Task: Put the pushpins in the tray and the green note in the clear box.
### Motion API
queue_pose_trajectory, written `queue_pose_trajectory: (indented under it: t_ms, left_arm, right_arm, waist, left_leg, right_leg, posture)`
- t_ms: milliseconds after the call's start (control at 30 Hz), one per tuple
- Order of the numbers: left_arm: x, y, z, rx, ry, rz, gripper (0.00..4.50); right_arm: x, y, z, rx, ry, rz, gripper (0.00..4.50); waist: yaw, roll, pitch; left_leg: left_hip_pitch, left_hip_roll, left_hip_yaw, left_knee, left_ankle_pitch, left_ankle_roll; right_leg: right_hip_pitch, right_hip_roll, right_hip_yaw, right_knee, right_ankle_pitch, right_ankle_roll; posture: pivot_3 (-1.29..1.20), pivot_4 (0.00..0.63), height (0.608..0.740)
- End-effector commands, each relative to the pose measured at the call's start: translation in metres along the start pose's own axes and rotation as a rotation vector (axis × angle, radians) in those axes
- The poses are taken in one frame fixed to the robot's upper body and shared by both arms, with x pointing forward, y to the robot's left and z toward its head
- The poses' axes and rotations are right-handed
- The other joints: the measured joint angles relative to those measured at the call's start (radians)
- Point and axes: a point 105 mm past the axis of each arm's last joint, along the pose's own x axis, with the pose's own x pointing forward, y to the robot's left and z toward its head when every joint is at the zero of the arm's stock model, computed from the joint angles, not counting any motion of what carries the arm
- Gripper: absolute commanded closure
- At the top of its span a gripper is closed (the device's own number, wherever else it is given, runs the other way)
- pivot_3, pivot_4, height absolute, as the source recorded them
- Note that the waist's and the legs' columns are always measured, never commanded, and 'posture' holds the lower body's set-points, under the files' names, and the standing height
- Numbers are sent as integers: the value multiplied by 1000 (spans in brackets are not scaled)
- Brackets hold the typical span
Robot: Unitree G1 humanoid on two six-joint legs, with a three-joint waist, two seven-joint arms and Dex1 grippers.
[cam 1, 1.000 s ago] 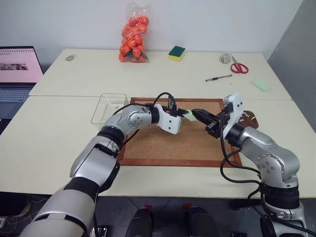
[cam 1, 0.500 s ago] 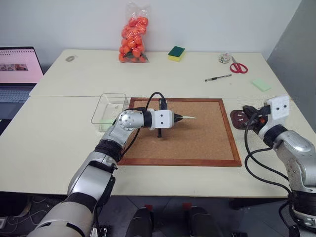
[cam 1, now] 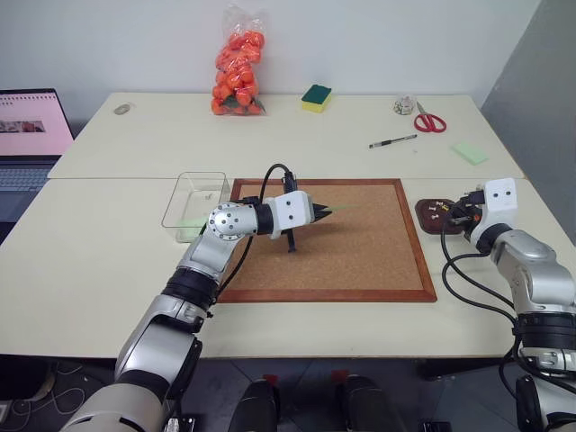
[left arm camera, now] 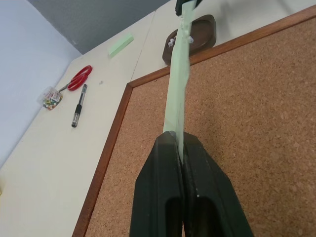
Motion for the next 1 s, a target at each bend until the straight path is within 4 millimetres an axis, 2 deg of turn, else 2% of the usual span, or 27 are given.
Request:
queue_pose_trajectory:
  t_ms: [33, 233, 367, 433, 500, 667, 800, 900, 1000]
  left_arm:
    - [-8, 13, 11, 3, -32, 56, 4500]
    - [-11, 16, 11, -18, -26, 77, 4500]
    - [-12, 17, 11, -22, -21, 82, 4500]
    - [-12, 20, 11, -35, -21, 96, 4500]
    - [-17, 27, 11, -69, -20, 137, 4500]
    - [-43, 51, 5, -177, 37, 286, 4500]
    - [-81, 77, -8, -255, 137, 470, 4500]
    - [-108, 91, -16, -295, 211, 596, 4500]
    - [-129, 94, -22, -322, 283, 670, 4500]
  right_arm:
    - [3, -4, 19, 18, -71, -10, 2760]
    - [1, -1, 27, 63, -99, 16, 1509]
    - [-5, 3, 32, 52, -116, 45, 495]
    - [-10, 6, 35, 37, -129, 67, 114]
    - [-19, 17, 44, 0, -163, 133, 47]
    - [-56, 82, 74, 38, -254, 522, 47]
    - [-80, 131, 100, 9, -270, 814, 47]
    - [-91, 160, 108, -60, -251, 974, 47]
    - [-95, 179, 115, -127, -250, 1073, 47]
  waist:
    - [-1, 0, 0]
    - [0, 0, 0]
    - [-1, 0, 0]
    - [0, 0, 0]
    - [0, 0, 0]
    - [-9, 0, 0]
    - [-12, 0, 0]
    - [-12, 0, 0]
    - [-6, 0, 0]
  left_leg:
    - [0, 0, 0, 0, 0, 0]
    - [0, 0, 0, 0, 0, 0]
    - [0, 0, 0, 0, 0, 0]
    - [0, 0, 0, 0, 0, 0]
    - [0, 0, 0, 0, 0, 0]
    - [0, 1, 0, 0, 0, 0]
    - [1, 2, -1, 0, 0, 0]
    - [1, 1, -2, 0, 0, 0]
    - [1, 1, -3, 0, 0, 0]
  right_leg:
    - [0, 0, 0, 0, 0, 0]
    - [0, 0, 0, 1, 0, 0]
    - [0, 0, 0, 1, 0, 0]
    - [0, 0, 0, 1, 0, 0]
    - [0, 0, 0, 1, 0, 0]
    - [-1, 0, 0, 1, 0, 0]
    - [0, 1, 0, 2, 0, 0]
    - [0, 1, -1, 2, 0, 0]
    - [0, 1, -2, 2, 0, 0]
  posture:
    - [0, 150, 740]
    - [0, 150, 740]
    - [0, 150, 740]
    - [0, 150, 740]
    - [0, 150, 740]
    - [0, 150, 740]
    - [0, 150, 740]
    - [0, 150, 740]
    - [0, 150, 740]
